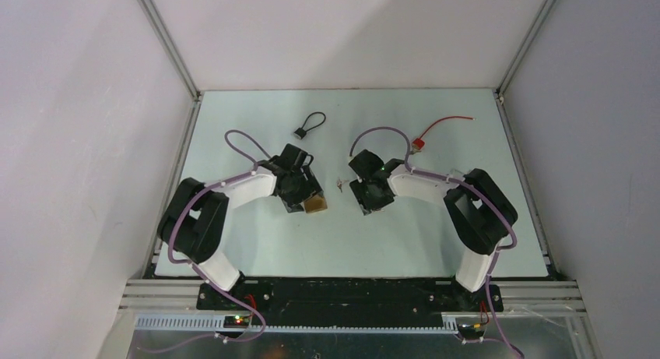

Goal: Unlock with the key

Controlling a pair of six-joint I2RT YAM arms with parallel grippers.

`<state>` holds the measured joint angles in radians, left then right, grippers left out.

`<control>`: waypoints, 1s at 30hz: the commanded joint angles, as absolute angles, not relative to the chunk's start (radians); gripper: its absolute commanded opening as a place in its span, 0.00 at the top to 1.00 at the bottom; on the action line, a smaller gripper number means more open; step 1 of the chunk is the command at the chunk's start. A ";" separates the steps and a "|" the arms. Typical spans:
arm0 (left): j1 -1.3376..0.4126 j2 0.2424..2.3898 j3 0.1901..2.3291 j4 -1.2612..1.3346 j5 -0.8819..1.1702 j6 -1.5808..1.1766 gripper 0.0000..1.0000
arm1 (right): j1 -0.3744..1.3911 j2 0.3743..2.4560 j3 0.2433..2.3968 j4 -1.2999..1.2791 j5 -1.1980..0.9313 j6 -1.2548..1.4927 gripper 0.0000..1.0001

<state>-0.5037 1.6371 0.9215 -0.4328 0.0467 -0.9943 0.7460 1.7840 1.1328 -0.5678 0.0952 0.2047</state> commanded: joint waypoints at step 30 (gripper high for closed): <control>-0.419 1.112 0.917 -0.528 -0.208 -0.460 0.18 | 0.796 1.861 1.239 -0.510 0.071 0.193 0.52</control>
